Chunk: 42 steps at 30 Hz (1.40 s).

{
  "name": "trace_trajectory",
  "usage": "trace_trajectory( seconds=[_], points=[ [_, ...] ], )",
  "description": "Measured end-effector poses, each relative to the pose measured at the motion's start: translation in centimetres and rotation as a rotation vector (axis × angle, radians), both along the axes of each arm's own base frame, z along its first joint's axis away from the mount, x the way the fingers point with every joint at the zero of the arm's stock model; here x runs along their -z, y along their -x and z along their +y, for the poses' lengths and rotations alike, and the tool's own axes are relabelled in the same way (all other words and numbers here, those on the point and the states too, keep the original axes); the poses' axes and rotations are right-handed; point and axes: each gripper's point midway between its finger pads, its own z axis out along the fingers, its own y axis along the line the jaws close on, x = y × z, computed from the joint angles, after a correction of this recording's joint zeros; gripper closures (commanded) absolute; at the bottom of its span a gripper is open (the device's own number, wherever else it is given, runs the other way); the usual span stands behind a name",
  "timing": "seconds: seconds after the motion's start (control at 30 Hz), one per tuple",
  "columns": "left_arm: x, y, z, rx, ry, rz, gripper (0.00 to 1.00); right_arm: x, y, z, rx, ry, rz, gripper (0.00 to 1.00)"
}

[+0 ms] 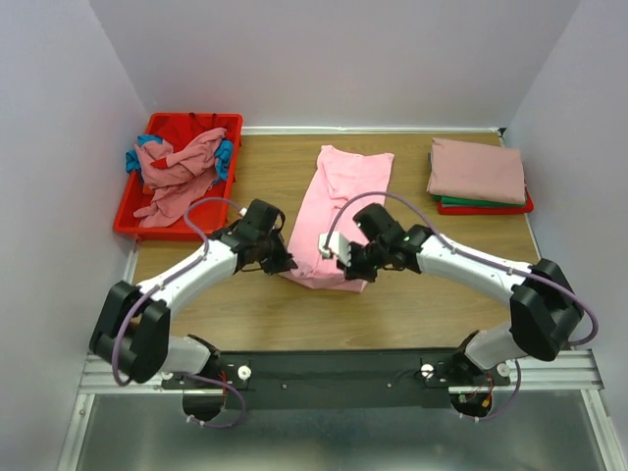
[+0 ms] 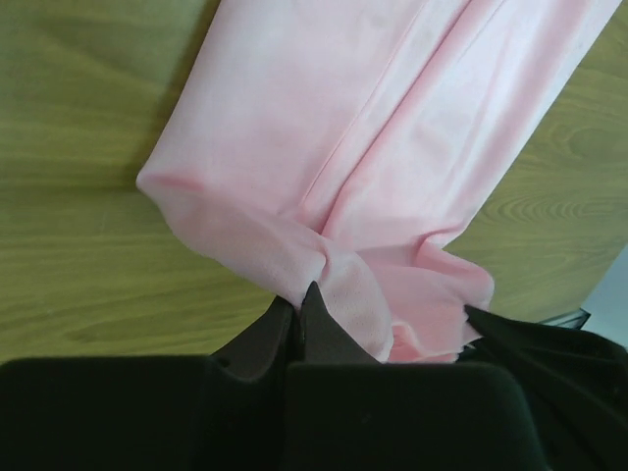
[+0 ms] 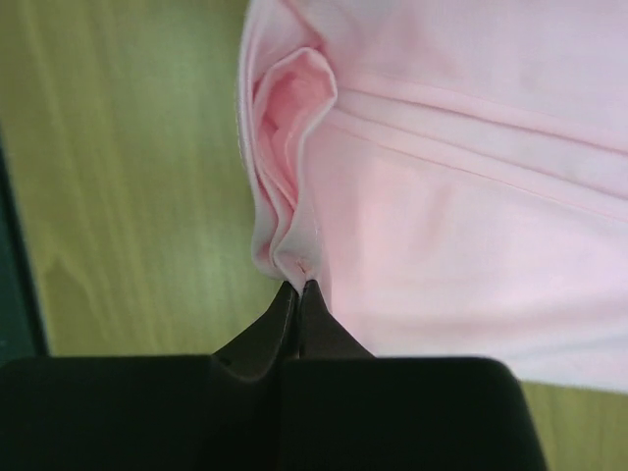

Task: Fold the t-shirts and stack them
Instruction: Fold the tshirt

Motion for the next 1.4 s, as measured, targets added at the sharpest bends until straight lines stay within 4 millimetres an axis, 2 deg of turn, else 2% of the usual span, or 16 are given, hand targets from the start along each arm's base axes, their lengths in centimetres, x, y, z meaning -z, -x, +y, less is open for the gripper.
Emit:
trace_trajectory(
  seconds=[0.13,0.23,0.27,0.37,0.43,0.63,0.77,1.03,1.2,1.4],
  points=[
    [-1.1,-3.7,-1.4,0.023,-0.013,-0.031,1.00,-2.2,-5.2,-1.9,0.136,-0.034,-0.056,1.00],
    [-1.6,-6.3,-2.1,0.041,-0.028,-0.046,1.00,-3.1,-8.0,-2.9,0.196,-0.046,-0.082,1.00],
    [-1.7,-7.6,-2.6,0.049,-0.033,-0.055,1.00,-3.3,-8.8,-3.1,0.210,-0.045,-0.088,1.00],
    [-1.9,-11.7,-4.4,0.085,-0.051,-0.080,1.00,-2.9,-11.2,-4.0,0.257,-0.036,-0.086,1.00],
    [-1.9,-13.7,-5.0,0.095,-0.057,-0.091,1.00,-2.4,-12.5,-4.7,0.286,-0.024,-0.076,0.99],
    [-1.6,-18.0,-6.0,0.112,-0.072,-0.118,1.00,-1.9,-16.6,-6.9,0.375,-0.016,-0.066,0.99],
    [-0.6,-19.7,-5.3,0.098,-0.085,-0.107,1.00,-1.8,-18.9,-7.6,0.412,-0.020,-0.069,1.00],
    [1.8,-21.2,-4.3,0.084,-0.101,-0.062,1.00,-0.3,-21.2,-6.9,0.417,-0.012,-0.048,0.99],
    [2.4,-22.2,-4.3,0.088,-0.096,-0.059,1.00,0.2,-22.3,-7.0,0.437,-0.006,-0.045,1.00],
    [2.5,-23.0,-4.8,0.095,-0.076,-0.059,1.00,-0.3,-23.7,-7.4,0.475,-0.005,-0.063,1.00]
  ],
)
